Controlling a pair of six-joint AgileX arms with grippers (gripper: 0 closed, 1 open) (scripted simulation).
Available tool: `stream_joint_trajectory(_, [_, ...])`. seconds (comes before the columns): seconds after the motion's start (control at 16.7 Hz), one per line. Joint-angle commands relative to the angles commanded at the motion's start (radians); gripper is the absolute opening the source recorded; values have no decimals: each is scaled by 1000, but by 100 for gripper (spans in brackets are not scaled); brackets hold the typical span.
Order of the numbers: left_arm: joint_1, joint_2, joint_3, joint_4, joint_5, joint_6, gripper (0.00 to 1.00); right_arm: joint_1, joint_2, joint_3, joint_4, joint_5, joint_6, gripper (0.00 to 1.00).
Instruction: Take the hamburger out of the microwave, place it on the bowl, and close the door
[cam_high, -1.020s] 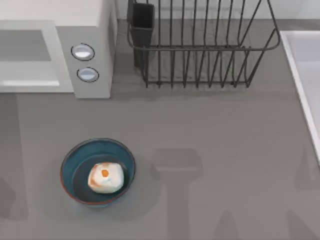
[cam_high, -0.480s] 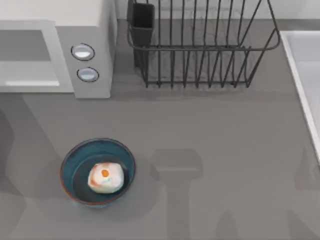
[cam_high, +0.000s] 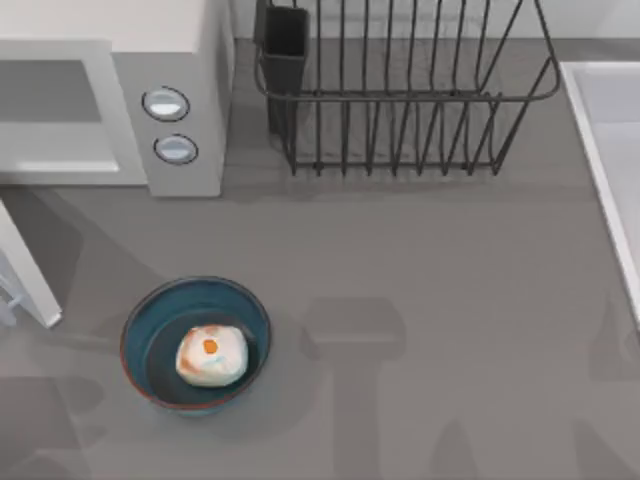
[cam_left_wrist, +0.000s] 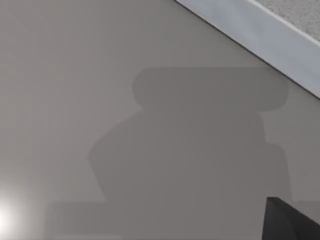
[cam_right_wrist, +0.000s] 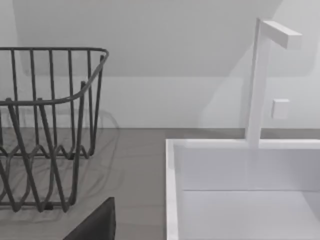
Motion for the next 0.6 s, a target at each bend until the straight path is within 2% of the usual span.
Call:
stream_joint_trajectory(0.42, [-39,-29,-29,10,-28,-41,0,0,0,0,0,0,0,100])
stream_joint_trajectory(0.6, [-137,-68,-54,15,-98,-120,0,0,0,0,0,0,0,100])
